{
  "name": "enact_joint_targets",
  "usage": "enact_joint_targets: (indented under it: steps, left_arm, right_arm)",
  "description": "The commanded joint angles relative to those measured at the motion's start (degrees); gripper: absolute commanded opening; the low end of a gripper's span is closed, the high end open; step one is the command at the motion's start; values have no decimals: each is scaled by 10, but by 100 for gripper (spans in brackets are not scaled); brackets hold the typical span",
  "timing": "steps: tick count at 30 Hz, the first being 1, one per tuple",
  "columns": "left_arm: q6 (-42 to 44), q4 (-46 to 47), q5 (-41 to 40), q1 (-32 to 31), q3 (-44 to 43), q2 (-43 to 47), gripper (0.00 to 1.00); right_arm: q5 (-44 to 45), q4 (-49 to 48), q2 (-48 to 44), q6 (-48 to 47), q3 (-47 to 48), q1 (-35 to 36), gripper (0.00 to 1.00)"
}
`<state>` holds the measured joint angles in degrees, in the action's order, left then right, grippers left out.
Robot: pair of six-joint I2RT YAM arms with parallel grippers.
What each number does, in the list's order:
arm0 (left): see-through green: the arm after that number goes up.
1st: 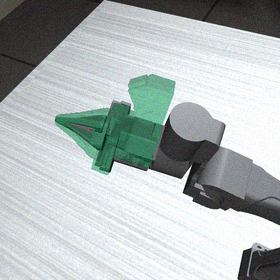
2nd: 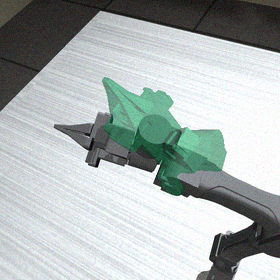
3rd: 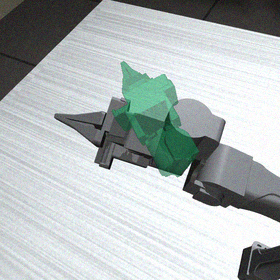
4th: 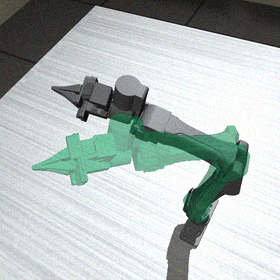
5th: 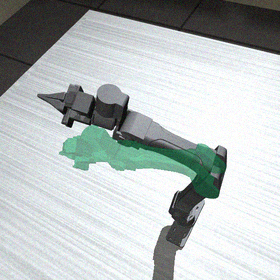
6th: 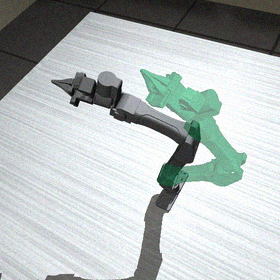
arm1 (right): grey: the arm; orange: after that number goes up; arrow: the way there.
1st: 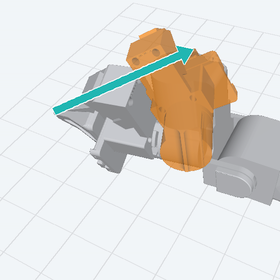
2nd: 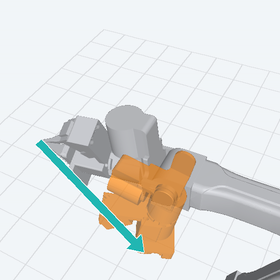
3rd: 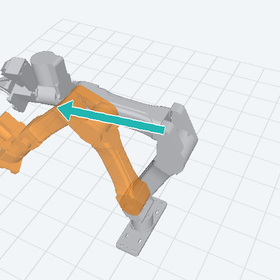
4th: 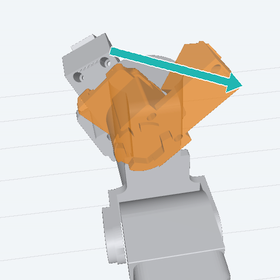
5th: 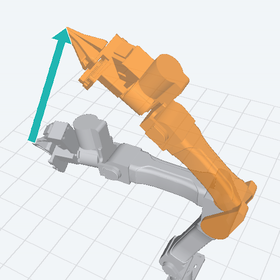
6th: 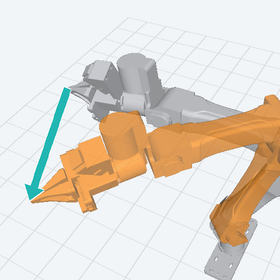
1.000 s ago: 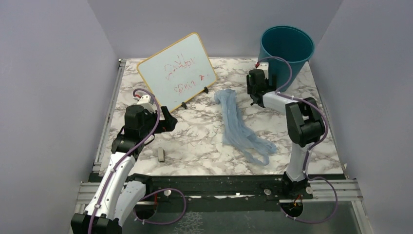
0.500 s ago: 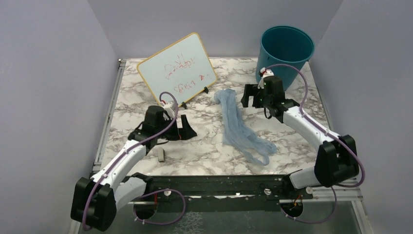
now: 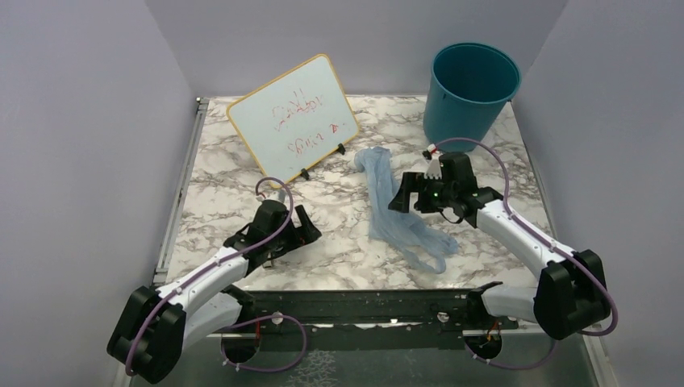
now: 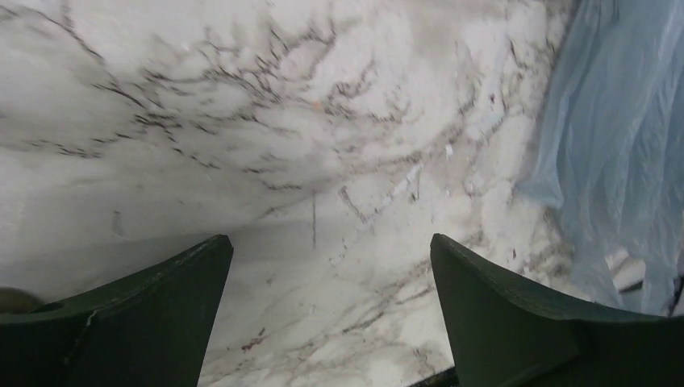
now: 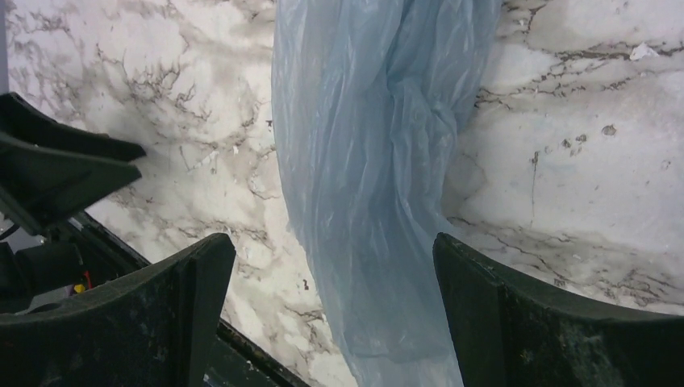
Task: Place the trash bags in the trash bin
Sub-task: Move the trash bin to the center of the board, then move the trash bag to the center of the board.
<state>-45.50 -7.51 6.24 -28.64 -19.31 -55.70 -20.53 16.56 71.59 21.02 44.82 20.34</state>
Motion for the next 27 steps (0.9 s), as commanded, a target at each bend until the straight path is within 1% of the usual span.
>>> enact_joint_targets:
  steps: [1, 2, 3, 5, 8, 12, 16, 18, 20, 21, 23, 24, 25, 27]
  left_arm:
    - [-40, -86, -180, 0, -16, -29, 97]
    - [-49, -99, -197, 0, -17, -26, 98]
    - [-60, -112, -208, 0, -16, -21, 99]
    - [-67, -128, -223, 0, -11, -4, 99]
    - [-79, -170, -264, 1, -13, 26, 99]
    - [-92, -206, -291, 11, -25, 46, 99]
    - [-74, -207, -279, 58, -42, 33, 99]
    - [-47, -194, -260, 94, -55, 16, 99]
    - [-10, -176, -228, 145, -66, -6, 99]
    - [8, -172, -209, 170, -74, -19, 99]
    - [43, -165, -181, 206, -97, -42, 99]
    - [57, -164, -170, 214, -109, -52, 99]
    - [73, -165, -154, 219, -124, -59, 99]
    - [103, -165, -120, 220, -148, -63, 99]
  right_arm:
    - [6, 69, -31, -1, 12, 3, 100]
    - [47, 87, -33, -5, 21, 4, 100]
    - [68, 103, -33, -13, 27, 4, 100]
    - [67, 119, -29, -35, 36, 6, 100]
    - [31, 128, -6, -52, 45, 16, 100]
    - [74, 142, 52, -56, 63, 43, 100]
    - [125, 155, 115, -61, 99, 91, 100]
    - [179, 151, 146, -51, 113, 115, 100]
    - [233, 155, 177, -31, 133, 124, 99]
    - [258, 153, 187, -27, 139, 127, 93]
    - [292, 148, 197, -23, 148, 128, 71]
    - [294, 145, 196, -22, 150, 128, 62]
    - [282, 143, 190, -28, 152, 128, 52]
    - [218, 124, 158, -41, 148, 128, 35]
